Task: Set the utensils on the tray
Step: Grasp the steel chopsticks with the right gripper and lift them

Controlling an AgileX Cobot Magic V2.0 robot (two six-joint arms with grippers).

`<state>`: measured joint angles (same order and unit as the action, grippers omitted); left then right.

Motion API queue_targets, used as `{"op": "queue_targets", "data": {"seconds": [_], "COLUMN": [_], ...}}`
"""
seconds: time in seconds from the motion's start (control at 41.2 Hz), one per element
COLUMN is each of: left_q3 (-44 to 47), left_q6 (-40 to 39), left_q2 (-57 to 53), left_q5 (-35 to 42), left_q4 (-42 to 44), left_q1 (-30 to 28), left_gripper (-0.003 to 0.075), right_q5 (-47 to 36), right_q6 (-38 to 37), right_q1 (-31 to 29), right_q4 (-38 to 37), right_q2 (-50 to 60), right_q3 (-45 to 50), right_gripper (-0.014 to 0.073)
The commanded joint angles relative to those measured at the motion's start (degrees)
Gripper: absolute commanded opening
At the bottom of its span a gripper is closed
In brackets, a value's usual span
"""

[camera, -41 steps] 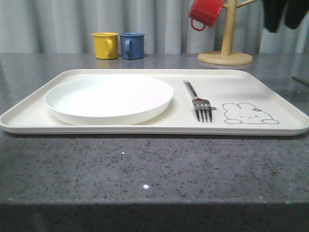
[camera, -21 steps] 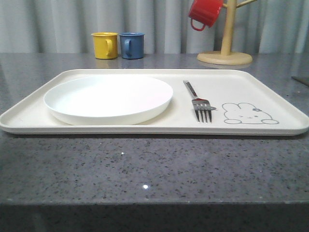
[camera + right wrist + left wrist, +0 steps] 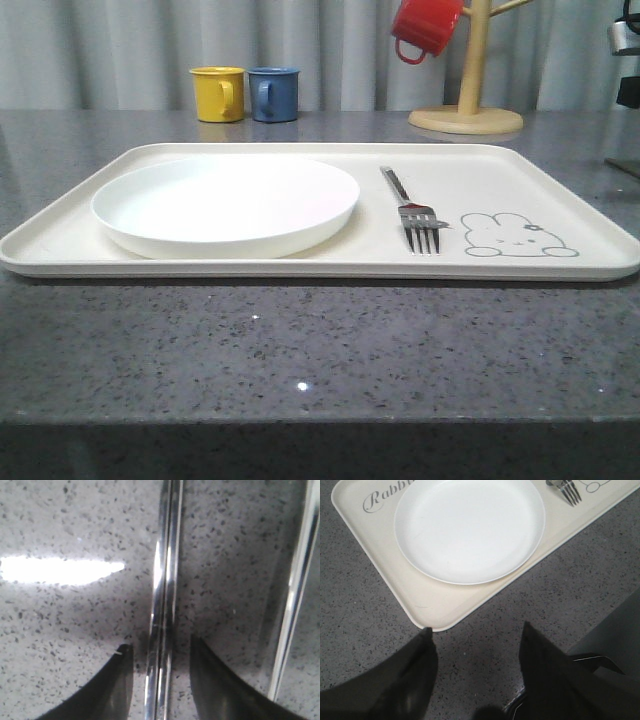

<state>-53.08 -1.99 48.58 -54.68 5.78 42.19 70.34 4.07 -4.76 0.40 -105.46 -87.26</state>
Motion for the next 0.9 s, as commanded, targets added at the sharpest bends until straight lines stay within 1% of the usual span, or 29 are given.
{"op": "queue_targets", "data": {"seconds": [0.0, 0.073, 0.145, 0.824, 0.873], "left_q3": [-1.4, -1.4, -1.4, -1.4, -1.4], "left_q6": [-0.3, -0.3, -0.3, -0.3, -0.3], "left_q2": [-0.2, -0.2, -0.2, -0.2, -0.2], "left_q5": [3.4, 3.4, 3.4, 3.4, 3.4], "left_q4": [0.2, 0.2, 0.2, 0.2, 0.2], "left_q1": [0.4, 0.4, 0.4, 0.4, 0.4], "left_gripper": [0.0356, 0.0356, 0.0356, 0.0356, 0.0356], "right_q5": [2.4, 2.5, 2.3, 1.7, 1.7], "right_q6": [0.7, 0.7, 0.7, 0.7, 0.7], "right_q1": [0.0, 0.0, 0.0, 0.0, 0.0], "right_q4": [0.1, 0.1, 0.1, 0.1, 0.1], "right_q2": [2.6, 2.6, 2.6, 1.1, 1.1], "right_q3": [-1.3, -1.3, -1.3, -1.5, -1.5], "right_gripper": [0.0249, 0.0188, 0.0161, 0.0161, 0.0139]}}
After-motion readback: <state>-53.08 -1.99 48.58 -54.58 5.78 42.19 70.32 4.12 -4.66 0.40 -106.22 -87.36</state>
